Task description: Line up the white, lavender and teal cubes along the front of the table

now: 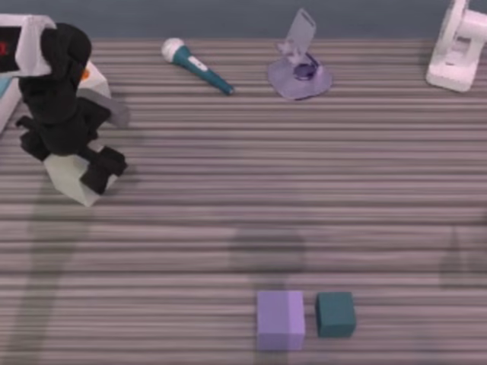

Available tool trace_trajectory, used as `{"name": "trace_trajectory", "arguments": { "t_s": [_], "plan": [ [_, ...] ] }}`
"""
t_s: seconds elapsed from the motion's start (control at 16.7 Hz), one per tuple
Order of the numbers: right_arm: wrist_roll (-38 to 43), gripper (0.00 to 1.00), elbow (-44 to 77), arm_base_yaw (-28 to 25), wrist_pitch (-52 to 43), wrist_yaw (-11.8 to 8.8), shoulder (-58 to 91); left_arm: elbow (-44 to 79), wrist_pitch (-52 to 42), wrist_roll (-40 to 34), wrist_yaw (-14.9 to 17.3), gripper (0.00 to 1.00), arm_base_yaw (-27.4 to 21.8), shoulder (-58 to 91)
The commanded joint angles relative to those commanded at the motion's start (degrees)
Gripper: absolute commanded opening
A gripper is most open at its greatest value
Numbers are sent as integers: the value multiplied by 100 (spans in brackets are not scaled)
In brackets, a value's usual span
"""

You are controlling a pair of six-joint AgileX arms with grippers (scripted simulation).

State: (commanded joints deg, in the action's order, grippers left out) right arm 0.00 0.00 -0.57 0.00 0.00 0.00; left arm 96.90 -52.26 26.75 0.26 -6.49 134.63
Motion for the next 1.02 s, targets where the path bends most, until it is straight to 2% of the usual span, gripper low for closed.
{"name": "trace_trajectory", "arguments": {
  "t_s": [0.54,1.02],
  "plan": [
    [0,100,0,0,0,0,0,22,-45,1,16,0,3,-61],
    [0,100,0,0,0,0,0,817,-1322,-17,12,0,114,-536]
  ]
}}
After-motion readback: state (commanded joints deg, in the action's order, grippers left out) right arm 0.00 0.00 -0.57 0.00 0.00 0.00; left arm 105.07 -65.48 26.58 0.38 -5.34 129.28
